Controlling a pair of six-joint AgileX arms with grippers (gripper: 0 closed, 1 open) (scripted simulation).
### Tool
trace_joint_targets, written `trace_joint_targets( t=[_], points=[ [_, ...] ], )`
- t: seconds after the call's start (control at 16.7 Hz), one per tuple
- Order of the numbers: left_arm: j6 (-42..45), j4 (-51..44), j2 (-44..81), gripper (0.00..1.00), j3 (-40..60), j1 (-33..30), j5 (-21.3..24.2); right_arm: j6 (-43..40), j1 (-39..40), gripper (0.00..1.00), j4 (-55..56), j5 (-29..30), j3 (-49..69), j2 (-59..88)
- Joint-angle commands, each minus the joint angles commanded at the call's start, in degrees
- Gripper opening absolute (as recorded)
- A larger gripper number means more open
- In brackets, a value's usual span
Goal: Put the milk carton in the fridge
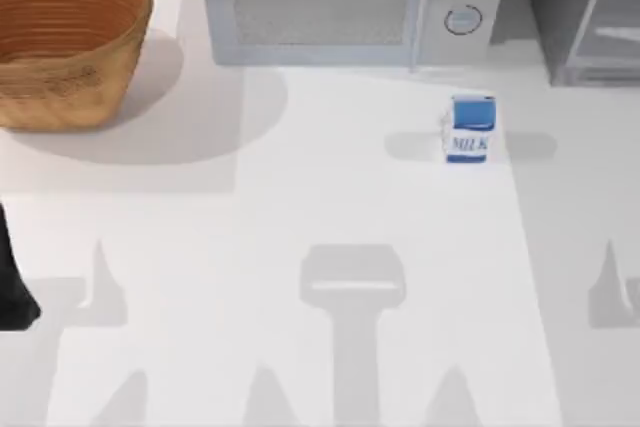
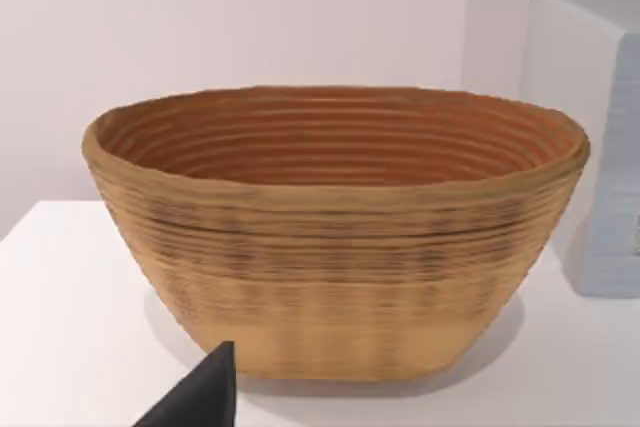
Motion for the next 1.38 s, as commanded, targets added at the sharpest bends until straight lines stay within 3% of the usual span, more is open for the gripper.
trace_joint_targets(
  t=[0.3, 0.6, 1.38],
  points=[
    [0.0, 0.0, 0.0, 1.00, 0.0, 0.0, 0.0, 0.3, 0.9, 1.00, 2.1, 0.7, 1.1, 2.5],
    [0.0, 0.0, 0.0, 1.00, 0.0, 0.0, 0.0, 1.3, 5.3, 1.00, 12.3, 4.5, 6.0, 15.8],
    [0.0, 0.0, 0.0, 1.00, 0.0, 0.0, 0.0, 2.8, 22.0, 1.00, 59.9, 22.4, 28.0, 86.4]
  ],
)
